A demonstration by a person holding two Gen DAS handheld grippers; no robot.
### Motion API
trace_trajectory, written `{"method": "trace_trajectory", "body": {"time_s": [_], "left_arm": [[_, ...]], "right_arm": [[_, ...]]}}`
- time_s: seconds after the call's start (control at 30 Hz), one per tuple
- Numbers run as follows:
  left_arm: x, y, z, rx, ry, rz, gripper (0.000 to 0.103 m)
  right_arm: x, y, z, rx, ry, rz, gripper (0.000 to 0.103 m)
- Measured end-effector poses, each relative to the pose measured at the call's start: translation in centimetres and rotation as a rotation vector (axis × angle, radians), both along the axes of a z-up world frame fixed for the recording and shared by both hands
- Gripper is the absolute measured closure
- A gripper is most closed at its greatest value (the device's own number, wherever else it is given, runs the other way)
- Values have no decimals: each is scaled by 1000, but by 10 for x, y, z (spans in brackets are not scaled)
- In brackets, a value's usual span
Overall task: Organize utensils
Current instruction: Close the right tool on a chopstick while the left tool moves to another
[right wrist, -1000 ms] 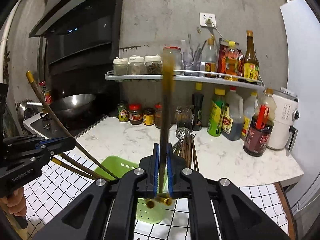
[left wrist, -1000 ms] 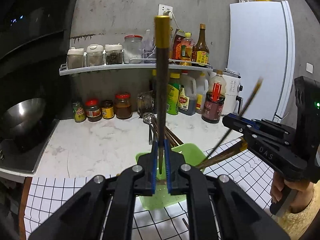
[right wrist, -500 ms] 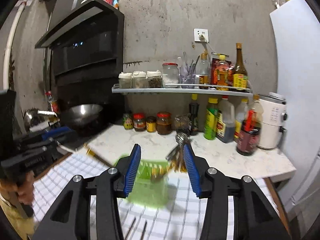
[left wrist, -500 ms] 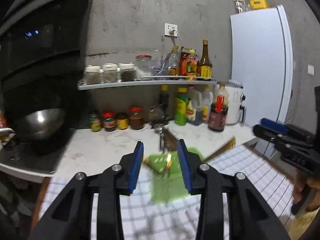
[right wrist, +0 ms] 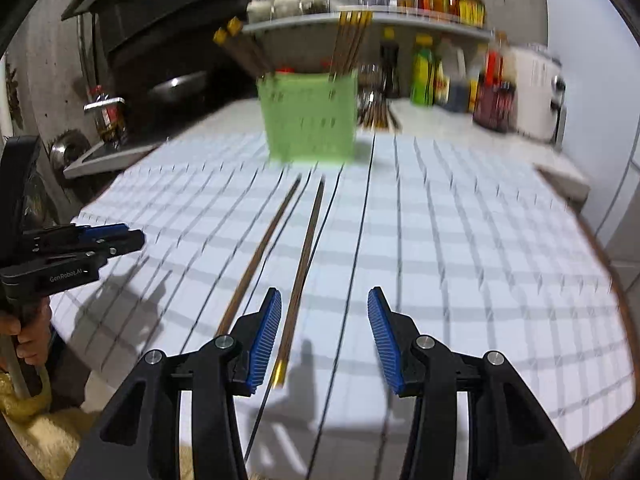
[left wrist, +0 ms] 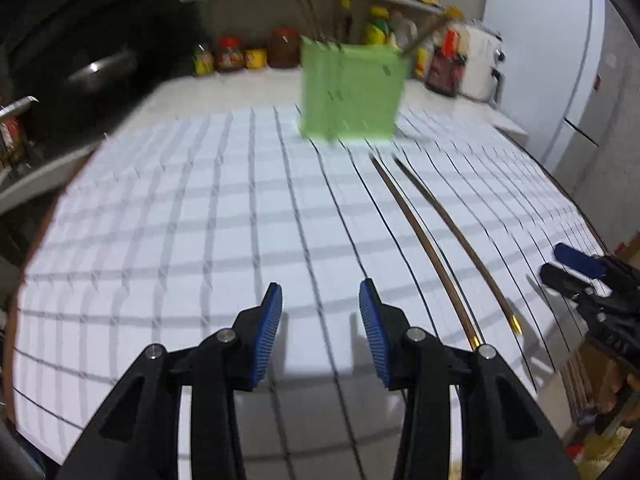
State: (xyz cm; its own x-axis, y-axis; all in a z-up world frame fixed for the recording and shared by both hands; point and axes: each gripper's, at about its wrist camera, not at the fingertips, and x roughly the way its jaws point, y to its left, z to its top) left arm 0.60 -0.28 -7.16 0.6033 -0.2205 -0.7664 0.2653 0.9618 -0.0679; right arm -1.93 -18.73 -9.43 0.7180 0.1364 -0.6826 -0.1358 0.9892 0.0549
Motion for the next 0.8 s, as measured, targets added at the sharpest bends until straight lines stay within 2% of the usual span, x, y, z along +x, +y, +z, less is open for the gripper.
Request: {"method": "trace_trajectory", "body": {"time_s": [0.13, 0.17, 0.23, 0.37, 0.5, 0.73, 0.8], "left_arm": [[-14, -13, -12, 4, 31, -54, 63], [-16, -18, -15, 1, 43, -75, 63], [-19, -23, -19, 1, 51, -95, 63], [-16, -29, -24, -19, 74, -111, 63], [-15, -43, -22, -34, 63, -148, 64], [-8, -73, -22, -91, 86, -222, 65], [-6, -81, -24, -84, 96, -229, 66]], "right_arm": [[-10, 10, -16, 4, 36, 18, 59], [-11, 13, -19, 1, 41, 23, 67], [-9, 17, -23, -6, 45, 35, 76], [1, 22, -30, -11, 49, 46, 81], [8, 20, -31, -30, 33, 40, 95], [5, -1, -31, -14, 45, -14, 96], [3, -8, -31, -9, 46, -28, 96]]}}
